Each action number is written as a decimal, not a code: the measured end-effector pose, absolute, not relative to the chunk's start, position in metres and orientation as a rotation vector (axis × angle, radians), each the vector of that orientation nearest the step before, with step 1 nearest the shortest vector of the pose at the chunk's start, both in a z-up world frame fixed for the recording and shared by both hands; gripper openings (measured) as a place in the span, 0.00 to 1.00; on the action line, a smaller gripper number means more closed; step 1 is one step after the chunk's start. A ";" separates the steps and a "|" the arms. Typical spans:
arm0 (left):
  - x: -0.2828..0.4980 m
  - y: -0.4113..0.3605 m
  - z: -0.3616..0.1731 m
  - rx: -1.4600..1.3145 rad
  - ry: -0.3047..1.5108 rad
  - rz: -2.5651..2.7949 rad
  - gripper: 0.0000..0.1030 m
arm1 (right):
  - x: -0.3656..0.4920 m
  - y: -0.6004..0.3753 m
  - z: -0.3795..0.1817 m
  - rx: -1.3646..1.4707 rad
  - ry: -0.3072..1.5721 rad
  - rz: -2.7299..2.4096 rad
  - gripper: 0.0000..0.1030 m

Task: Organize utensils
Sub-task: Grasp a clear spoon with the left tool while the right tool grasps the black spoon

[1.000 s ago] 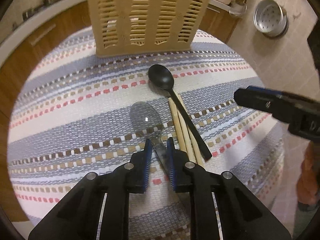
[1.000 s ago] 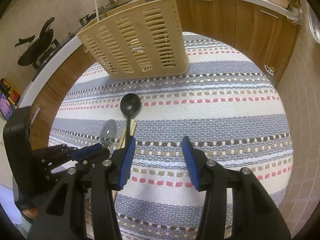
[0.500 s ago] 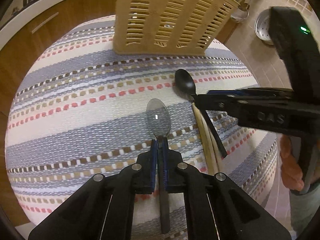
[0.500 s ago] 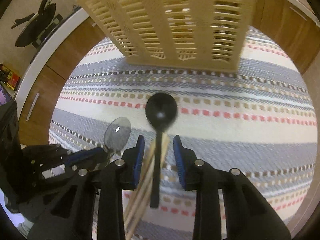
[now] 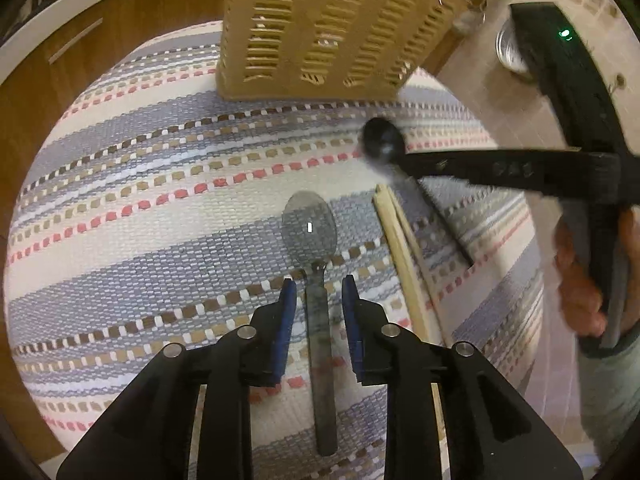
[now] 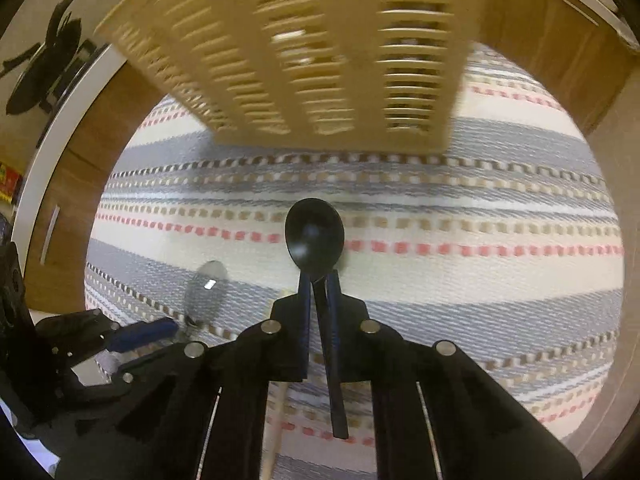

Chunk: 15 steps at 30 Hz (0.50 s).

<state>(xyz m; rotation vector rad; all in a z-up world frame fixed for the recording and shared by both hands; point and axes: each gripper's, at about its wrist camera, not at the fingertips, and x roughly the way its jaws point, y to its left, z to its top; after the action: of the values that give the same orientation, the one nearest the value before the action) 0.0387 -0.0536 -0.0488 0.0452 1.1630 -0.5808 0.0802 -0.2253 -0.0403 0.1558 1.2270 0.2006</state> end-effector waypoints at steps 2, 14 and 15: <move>0.036 -0.064 -0.049 0.112 1.165 -0.569 0.22 | 0.074 -0.237 -0.039 0.151 1.225 0.175 0.06; 0.029 -0.105 -0.048 0.417 1.192 -0.460 0.11 | 0.052 -0.210 -0.048 -0.020 1.212 0.135 0.06; 0.036 -0.107 -0.050 0.406 1.200 -0.459 0.10 | 0.051 -0.206 -0.047 -0.032 1.204 0.132 0.06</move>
<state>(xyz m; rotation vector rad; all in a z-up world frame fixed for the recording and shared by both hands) 0.0356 -0.1068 -0.0499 0.4055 1.2001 -0.4593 0.0505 -0.2056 -0.0472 -0.0322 1.2039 0.1323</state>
